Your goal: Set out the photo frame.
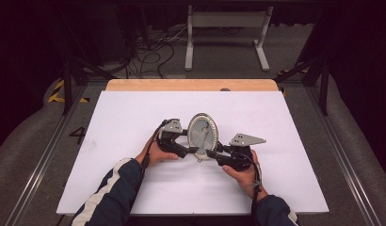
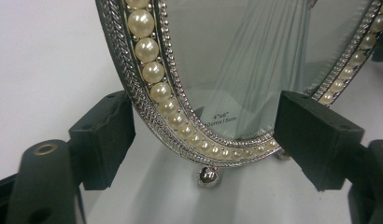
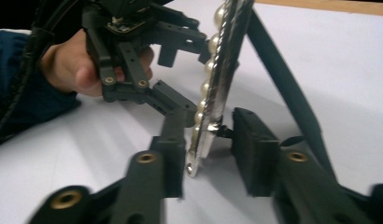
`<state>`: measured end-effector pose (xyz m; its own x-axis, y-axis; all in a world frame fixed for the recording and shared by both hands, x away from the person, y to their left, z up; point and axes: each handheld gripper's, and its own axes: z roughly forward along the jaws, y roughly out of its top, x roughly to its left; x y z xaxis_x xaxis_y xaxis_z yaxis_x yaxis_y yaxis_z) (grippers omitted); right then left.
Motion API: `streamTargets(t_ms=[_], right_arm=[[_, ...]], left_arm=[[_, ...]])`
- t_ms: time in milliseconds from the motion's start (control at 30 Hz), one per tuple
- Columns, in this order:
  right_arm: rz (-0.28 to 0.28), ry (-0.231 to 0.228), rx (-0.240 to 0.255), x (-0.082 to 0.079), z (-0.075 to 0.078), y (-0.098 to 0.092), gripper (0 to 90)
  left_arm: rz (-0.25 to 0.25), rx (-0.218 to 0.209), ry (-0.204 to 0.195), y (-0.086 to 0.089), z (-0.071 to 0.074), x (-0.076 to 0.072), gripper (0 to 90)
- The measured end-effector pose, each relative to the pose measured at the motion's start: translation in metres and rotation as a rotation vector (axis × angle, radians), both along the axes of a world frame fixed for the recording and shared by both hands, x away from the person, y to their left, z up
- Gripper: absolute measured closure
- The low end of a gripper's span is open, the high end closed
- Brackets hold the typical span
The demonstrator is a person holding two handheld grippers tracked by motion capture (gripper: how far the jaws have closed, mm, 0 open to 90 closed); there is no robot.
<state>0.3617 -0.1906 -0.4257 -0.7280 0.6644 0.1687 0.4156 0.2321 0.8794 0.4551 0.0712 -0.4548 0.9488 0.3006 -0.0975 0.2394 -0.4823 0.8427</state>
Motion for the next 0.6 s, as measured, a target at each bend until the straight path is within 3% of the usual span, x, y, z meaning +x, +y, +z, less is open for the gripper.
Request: streamTargets(t_ms=[200, 333, 467, 600], right_arm=[[-0.053, -0.029, 0.015, -0.009, 0.007, -0.007, 62.1], [-0.053, -0.077, 0.015, -0.015, 0.011, -0.006, 76.9], [-0.075, -0.09, -0.013, -0.016, 0.012, -0.004, 76.6], [-0.098, -0.085, -0.014, -0.014, 0.01, -0.005, 76.6]], left_arm=[[0.01, -0.019, -0.01, 0.002, 0.004, -0.002, 31.7], [0.025, -0.025, -0.01, 0.005, 0.004, -0.001, 38.7], [0.033, -0.018, -0.011, 0.01, 0.007, -0.002, 46.2], [0.029, 0.035, -0.036, 0.011, 0.012, -0.009, 44.7]])
